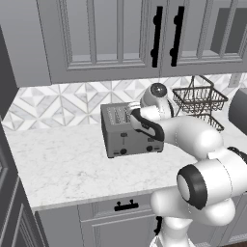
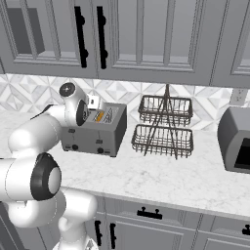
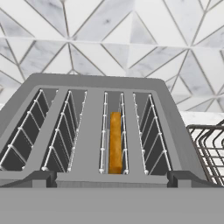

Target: Start the toaster. Once the lever pops up, take the bread to the plate on the dining counter.

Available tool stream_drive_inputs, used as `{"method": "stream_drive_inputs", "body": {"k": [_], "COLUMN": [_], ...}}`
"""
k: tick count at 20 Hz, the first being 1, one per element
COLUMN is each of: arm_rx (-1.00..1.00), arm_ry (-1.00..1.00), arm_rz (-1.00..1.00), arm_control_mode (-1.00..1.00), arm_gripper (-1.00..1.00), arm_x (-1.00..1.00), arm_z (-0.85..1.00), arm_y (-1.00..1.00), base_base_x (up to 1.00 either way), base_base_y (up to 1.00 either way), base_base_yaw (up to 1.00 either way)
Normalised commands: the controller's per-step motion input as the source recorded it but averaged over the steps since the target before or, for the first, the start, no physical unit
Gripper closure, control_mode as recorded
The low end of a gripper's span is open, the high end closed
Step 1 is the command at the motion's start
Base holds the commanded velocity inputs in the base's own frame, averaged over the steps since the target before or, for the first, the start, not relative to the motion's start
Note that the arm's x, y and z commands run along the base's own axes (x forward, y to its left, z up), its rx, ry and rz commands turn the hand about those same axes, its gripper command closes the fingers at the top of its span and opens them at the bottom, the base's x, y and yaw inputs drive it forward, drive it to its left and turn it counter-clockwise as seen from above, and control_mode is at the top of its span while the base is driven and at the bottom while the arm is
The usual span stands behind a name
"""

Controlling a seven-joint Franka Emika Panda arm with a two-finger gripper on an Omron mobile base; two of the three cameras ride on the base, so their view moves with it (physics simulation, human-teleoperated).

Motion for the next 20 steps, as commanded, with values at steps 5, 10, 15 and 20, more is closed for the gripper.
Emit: {"method": "stream_drive_inputs", "body": {"k": [5,10,15,20], "arm_rx": [0.0,0.0,0.0,0.0], "arm_ry": [0.0,0.0,0.0,0.0], "arm_rz": [0.0,0.0,0.0,0.0], "arm_control_mode": [-1.0,-1.0,-1.0,-1.0], "arm_gripper": [-1.0,-1.0,-1.0,-1.0], "arm_x": [0.0,0.0,0.0,0.0], "arm_z": [0.0,0.0,0.0,0.0], "arm_y": [0.0,0.0,0.0,0.0], "base_base_x": [0.0,0.0,0.0,0.0], "base_base_y": [0.0,0.0,0.0,0.0], "base_base_yaw": [0.0,0.0,0.0,0.0]}}
